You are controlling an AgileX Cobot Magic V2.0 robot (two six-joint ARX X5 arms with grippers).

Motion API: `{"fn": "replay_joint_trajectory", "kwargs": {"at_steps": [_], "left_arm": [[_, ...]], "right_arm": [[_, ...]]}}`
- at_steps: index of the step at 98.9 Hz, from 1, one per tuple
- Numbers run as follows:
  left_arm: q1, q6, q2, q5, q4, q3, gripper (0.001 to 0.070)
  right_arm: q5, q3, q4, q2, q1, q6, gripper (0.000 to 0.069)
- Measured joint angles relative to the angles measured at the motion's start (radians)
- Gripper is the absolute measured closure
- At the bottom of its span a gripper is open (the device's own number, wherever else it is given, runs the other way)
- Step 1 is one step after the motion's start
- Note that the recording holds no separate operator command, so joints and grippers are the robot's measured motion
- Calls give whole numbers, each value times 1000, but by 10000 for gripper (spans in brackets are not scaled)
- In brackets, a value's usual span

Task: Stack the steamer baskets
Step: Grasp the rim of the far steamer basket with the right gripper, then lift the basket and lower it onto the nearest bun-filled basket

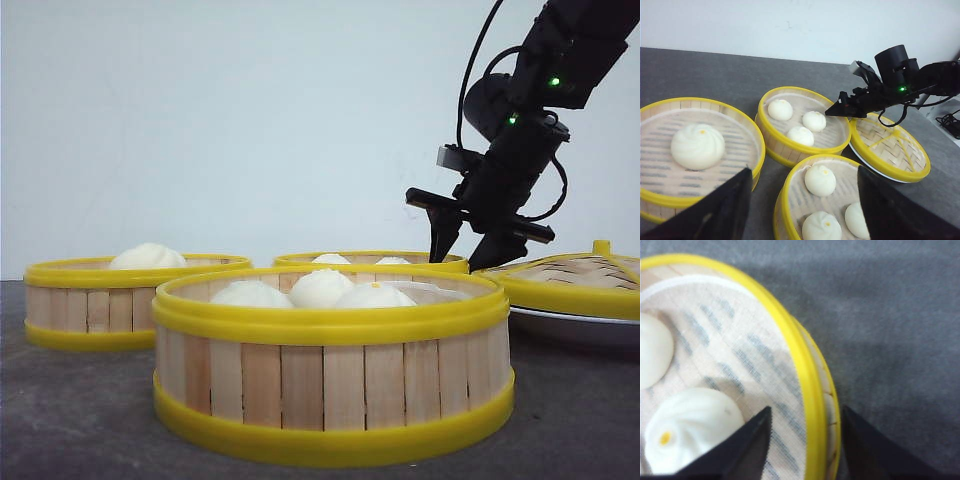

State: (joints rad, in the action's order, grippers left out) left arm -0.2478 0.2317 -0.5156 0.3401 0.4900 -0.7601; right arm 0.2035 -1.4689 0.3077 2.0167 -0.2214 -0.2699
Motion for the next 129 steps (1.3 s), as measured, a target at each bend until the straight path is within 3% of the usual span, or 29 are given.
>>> {"fn": "replay_joint_trajectory", "kwargs": {"at_steps": [31, 67, 89, 129], "left_arm": [[-6, 0, 12, 0, 7, 0, 308], [-6, 0, 12, 0, 51, 0, 308], [-6, 0, 31, 0, 62, 0, 308], [-6, 0, 99, 7, 112, 0, 308]], "right_arm": [[-81, 0, -14, 3, -18, -8, 655], [-85, -1, -102, 10, -34, -79, 658], [-83, -34, -27, -6, -27, -105, 658], [-9, -45, 212, -382, -28, -26, 658]]}}
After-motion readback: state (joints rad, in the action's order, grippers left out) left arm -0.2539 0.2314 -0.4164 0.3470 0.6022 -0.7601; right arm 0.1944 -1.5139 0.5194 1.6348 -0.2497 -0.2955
